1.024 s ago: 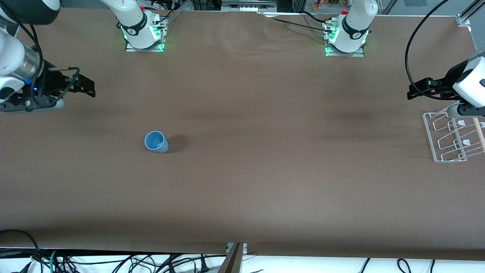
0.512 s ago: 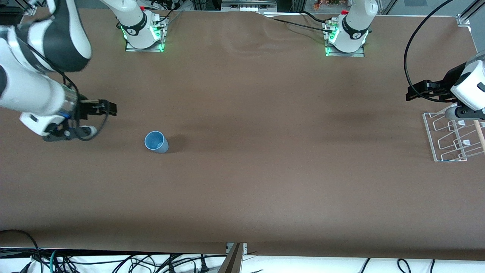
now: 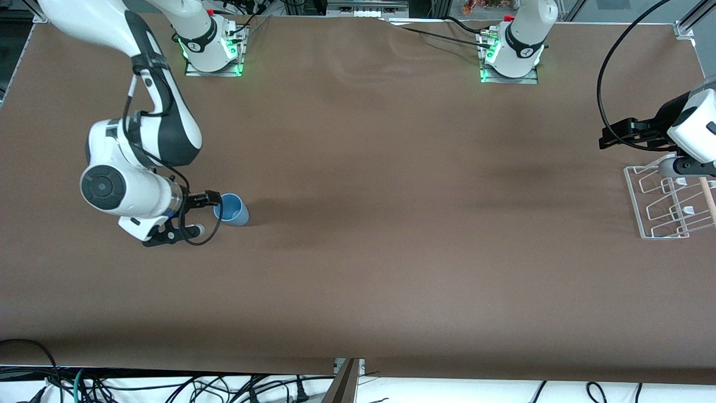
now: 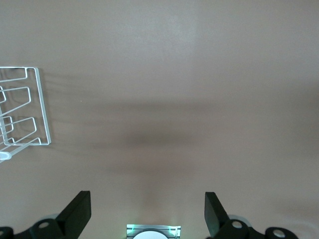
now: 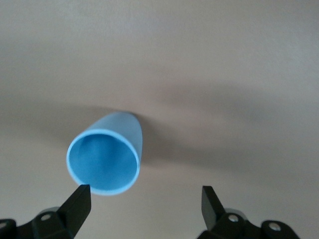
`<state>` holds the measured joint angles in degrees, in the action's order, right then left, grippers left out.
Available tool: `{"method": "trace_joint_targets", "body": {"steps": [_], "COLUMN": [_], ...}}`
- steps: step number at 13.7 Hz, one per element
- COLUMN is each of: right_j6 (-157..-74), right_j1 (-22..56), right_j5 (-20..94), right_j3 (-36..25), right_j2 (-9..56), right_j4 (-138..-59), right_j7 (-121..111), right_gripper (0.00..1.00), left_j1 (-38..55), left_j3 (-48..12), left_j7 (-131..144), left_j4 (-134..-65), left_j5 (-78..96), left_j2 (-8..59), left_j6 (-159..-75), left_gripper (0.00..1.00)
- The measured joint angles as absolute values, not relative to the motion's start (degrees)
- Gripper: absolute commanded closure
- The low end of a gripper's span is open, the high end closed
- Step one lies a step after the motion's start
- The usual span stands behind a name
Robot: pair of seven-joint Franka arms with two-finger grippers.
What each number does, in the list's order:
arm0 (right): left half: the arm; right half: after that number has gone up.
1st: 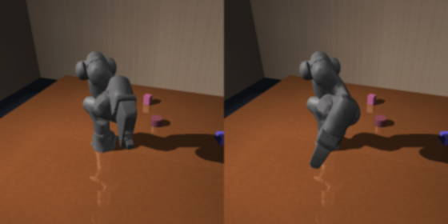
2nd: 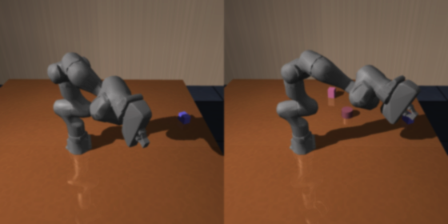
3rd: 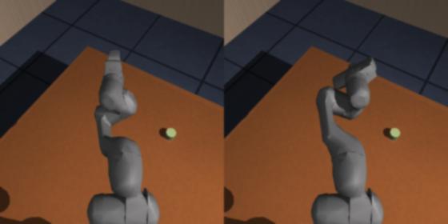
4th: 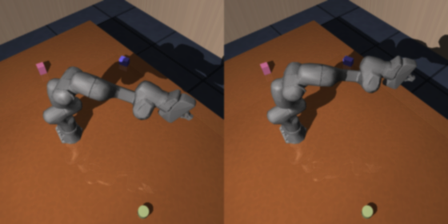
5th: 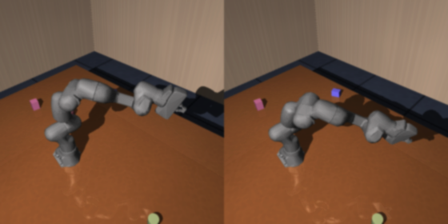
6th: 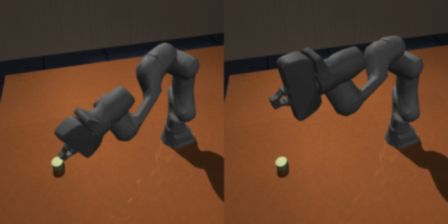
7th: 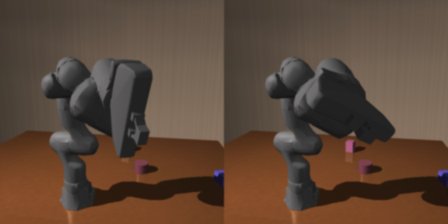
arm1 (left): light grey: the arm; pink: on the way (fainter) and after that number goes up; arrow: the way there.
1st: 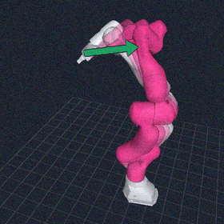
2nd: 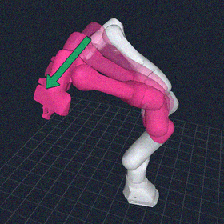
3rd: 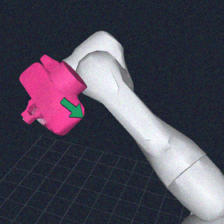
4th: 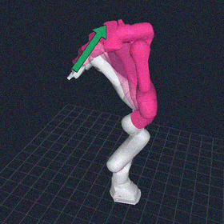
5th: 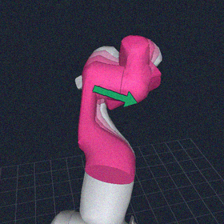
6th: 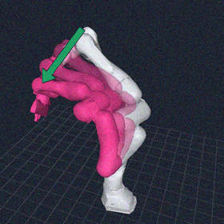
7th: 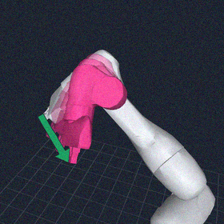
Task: Transfer cup to left arm and place on rack
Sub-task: 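Reach the right gripper down around the blue cup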
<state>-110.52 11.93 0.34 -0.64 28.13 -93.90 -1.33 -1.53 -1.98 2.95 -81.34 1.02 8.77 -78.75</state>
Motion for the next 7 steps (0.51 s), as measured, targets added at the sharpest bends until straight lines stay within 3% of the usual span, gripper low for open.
{"method": "trace_joint_targets", "body": {"steps": [3, 5, 6, 7], "right_j6": [-112.2, -115.9, -118.3, -120.1], "right_j1": [12.4, 12.7, 12.7, 12.7], "right_j5": [0.3, 0.3, 0.3, 0.3], "right_j3": [-0.6, -0.6, -0.6, -0.6], "right_j2": [30.0, 30.7, 31.0, 31.4], "right_j4": [-94.4, -96.5, -97.9, -99.0], "right_j7": [-1.2, -1.2, -1.2, -1.2], "right_gripper": [0.02, 0.07, 0.15, 0.31], "left_j1": [-1.5, -1.5, -1.5, -1.5], "left_j3": [-2.0, -2.0, -2.0, -2.0], "left_j7": [2.9, 2.9, 2.9, 2.9], "left_j4": [-81.3, -81.3, -81.3, -81.3], "left_j5": [1.0, 1.3, 1.5, 1.8], "left_j2": [8.8, 8.8, 8.8, 8.8], "left_j6": [-78.7, -78.7, -78.7, -78.7], "left_gripper": [0.0, 0.0, 0.0, 0.0]}}
